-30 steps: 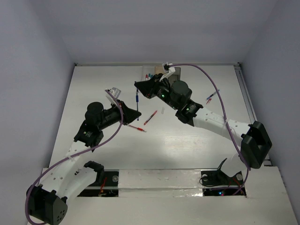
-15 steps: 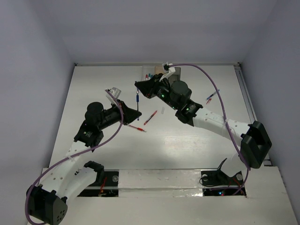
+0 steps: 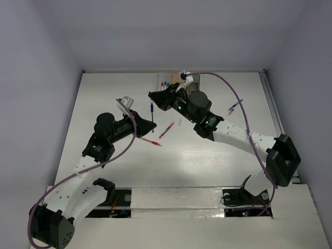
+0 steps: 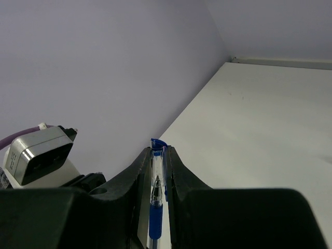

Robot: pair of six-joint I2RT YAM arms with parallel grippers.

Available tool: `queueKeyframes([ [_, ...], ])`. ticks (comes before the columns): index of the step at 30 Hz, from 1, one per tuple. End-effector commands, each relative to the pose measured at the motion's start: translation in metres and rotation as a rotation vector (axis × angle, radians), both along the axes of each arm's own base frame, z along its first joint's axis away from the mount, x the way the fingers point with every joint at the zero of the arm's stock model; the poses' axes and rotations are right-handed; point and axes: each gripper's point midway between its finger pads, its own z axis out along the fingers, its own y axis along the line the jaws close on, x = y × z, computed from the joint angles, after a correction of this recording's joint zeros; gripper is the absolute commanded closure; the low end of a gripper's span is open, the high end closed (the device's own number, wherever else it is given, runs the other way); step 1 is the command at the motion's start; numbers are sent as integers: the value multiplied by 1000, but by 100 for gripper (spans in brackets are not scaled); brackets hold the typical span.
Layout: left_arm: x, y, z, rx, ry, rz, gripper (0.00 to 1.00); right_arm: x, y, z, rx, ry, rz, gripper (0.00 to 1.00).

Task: Sort the stationery into containers
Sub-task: Close the pen cap on the pen.

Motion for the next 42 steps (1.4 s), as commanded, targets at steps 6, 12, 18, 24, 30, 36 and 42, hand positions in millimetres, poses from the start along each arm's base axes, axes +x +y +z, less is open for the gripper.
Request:
queueKeyframes([
  [6, 5, -2, 34, -40, -99, 9, 100, -12, -5, 26, 70, -60, -2, 100],
  [12, 8, -1, 54, -74, -128, 25, 100, -18, -4, 18, 76, -60, -8, 100],
  [18, 9, -1, 81, -152, -172, 43, 100, -26, -5, 9, 86, -55, -10, 100],
  [24, 15, -1, 105, -195, -218, 60, 100, -46, 9, -12, 63, -16, 49, 100],
  [30, 24, 3, 121, -154, -259, 96, 100, -69, 12, -49, 33, 93, 145, 100],
  [36, 27, 6, 131, -118, -293, 117, 100, -92, 5, -61, -5, 154, 221, 100],
  [42, 28, 5, 149, -121, -322, 108, 100, -108, 5, -83, -53, 219, 293, 100],
])
